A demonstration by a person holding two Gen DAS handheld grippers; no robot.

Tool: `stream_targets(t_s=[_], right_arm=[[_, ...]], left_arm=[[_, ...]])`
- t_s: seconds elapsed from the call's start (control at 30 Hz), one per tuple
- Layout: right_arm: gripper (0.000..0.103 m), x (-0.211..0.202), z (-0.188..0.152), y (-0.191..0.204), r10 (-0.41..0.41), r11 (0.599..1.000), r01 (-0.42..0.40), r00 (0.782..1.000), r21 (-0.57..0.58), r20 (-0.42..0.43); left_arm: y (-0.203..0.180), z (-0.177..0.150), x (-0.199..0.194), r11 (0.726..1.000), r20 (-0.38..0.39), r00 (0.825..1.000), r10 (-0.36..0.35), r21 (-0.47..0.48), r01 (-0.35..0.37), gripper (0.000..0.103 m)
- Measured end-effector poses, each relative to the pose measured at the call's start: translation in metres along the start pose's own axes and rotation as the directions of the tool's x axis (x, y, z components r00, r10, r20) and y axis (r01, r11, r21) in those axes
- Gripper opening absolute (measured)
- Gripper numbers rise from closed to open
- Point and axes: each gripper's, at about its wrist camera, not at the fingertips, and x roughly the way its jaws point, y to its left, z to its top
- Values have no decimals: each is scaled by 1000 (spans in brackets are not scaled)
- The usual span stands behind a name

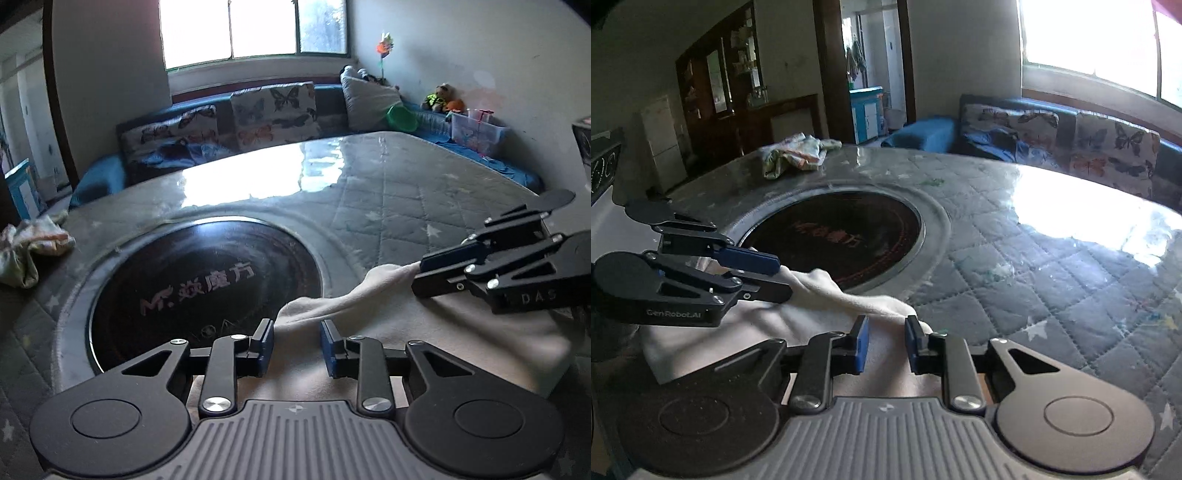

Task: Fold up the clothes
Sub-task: 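Lay the folded hem over the collar with both tools and open them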

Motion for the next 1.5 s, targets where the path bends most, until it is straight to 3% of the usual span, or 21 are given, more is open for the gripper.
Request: stream_targets(t_s=[0.37,0.47,0.57,0.67,0.97,1.23,1.5], right_arm=[[19,-5,-11,7,-9,999,8,1000,-35,-16],[19,-9,-14,5,-14,1000,14,1000,-23,-8],[22,-22,-14,7,-22,999,23,1000,-26,20],[34,-36,-18,12,-25,998,27,999,-50,31],[35,-45,-41,25,-14,996,17,1000,-92,25],[39,-44,-47,20,-38,997,41,998,-58,45],[37,-73,-53,34,17,997,-11,997,-77,81]], left_arm=[[1,-4,3,1000,-3,1000,8,-10,-8,33],[0,-3,0,1000,-5,1000,13,-11,-13,37],[-2,-2,-8,1000,11,1000,4,-16,-4,39],[-9,-4,-20,1000,31,999,-20,-10,20,39],[-36,-23,-55,997,58,996,-72,25,71,40],[-36,-42,-62,998,37,998,-56,-13,56,46],[-31,-50,-76,996,63,997,-42,-74,47,46]])
